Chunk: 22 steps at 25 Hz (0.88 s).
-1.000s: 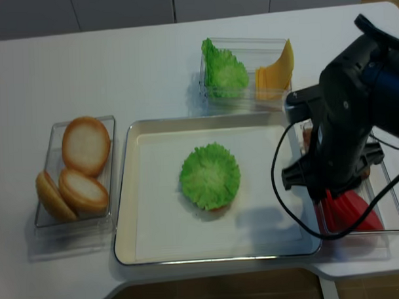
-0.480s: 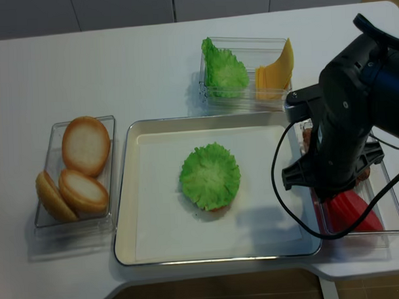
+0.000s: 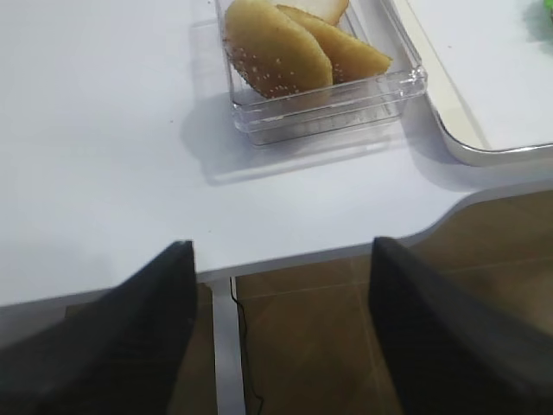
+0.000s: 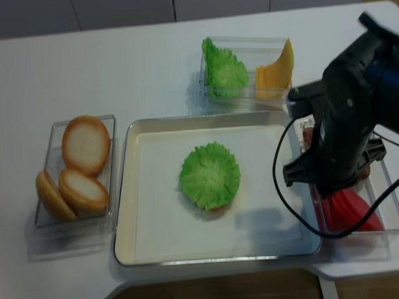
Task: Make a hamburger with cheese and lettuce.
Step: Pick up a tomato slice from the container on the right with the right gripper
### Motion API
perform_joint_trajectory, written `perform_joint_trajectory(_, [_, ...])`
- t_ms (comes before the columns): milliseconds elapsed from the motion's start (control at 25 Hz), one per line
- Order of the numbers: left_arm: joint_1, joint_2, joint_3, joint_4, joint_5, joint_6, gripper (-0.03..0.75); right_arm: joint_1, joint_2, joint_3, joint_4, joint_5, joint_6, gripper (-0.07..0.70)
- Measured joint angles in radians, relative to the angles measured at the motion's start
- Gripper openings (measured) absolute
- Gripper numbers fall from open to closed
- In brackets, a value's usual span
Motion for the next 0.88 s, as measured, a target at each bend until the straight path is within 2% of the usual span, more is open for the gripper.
perform_joint_trajectory(600, [0.0,0.0,0.0,0.0,0.0,0.0,0.468,0.0,-0.169,-0.009,0.014,0.017,0.0,0.073])
perform_joint_trajectory(880, [0.0,0.0,0.0,0.0,0.0,0.0,0.468,0.0,-0.22,-0.152,0.038,0.048,-0.037,0.073])
